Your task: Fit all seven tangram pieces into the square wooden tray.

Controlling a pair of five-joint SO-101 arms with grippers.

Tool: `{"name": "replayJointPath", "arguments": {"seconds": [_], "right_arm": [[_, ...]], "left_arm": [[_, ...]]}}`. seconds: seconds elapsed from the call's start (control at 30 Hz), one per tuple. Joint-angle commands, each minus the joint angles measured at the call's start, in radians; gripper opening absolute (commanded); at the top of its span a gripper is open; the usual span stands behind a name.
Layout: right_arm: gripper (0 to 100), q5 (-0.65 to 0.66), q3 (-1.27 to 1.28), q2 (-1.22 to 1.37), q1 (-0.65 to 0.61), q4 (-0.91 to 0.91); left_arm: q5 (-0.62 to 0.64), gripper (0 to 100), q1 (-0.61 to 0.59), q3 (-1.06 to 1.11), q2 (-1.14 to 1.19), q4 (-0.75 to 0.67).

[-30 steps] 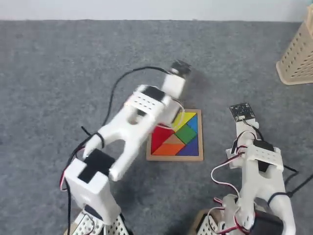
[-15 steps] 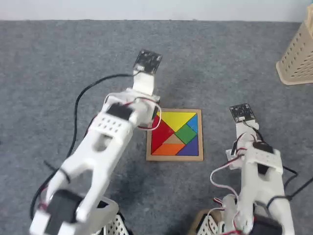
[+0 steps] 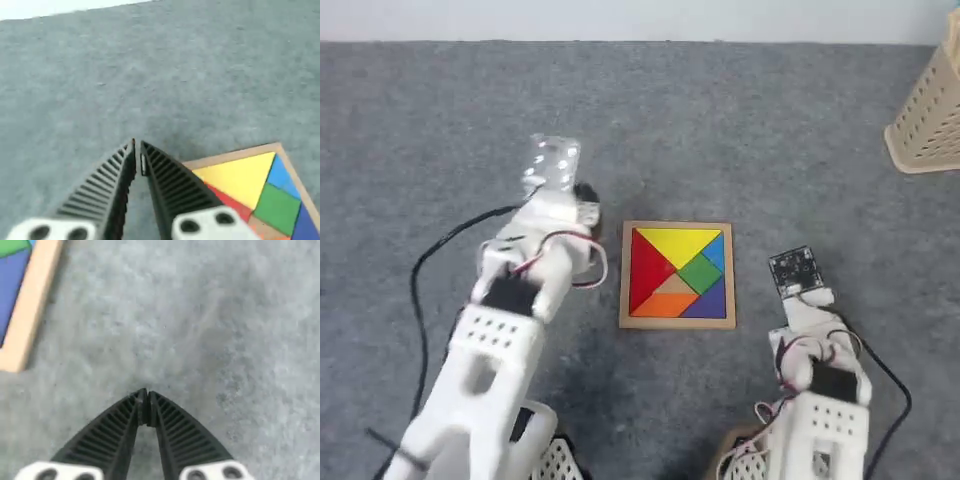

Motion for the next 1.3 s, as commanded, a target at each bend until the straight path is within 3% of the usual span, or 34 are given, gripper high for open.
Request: {"name": "replayJointPath", "arguments": {"seconds": [0.0,0.17,0.43,0.7,0.9,1.1,1.27], "right_arm": [[0.6,0.021,0.026,-0.292,-0.01,0.13],[0.6,0.028,0.02,-0.414,-0.015,0.344],[0.6,0.028,0.018,-0.395,0.117,0.375],[0.6,0.026,0.018,-0.395,0.136,0.375],[0.6,0.026,0.018,-0.395,0.136,0.375],[0.6,0.026,0.018,-0.395,0.136,0.375],[0.6,0.026,0.018,-0.395,0.136,0.375]], "left_arm": [[0.009,1,-0.055,0.05,-0.273,0.15],[0.008,1,-0.152,0.182,-0.592,0.273],[0.006,1,-0.356,0.492,-1.076,0.284],[0.008,1,-0.422,0.593,-1.007,0.23],[0.008,1,-0.37,0.59,-1.014,0.396],[0.008,1,-0.33,0.59,-1.019,0.69],[0.008,1,-0.33,0.59,-1.019,0.721]]}}
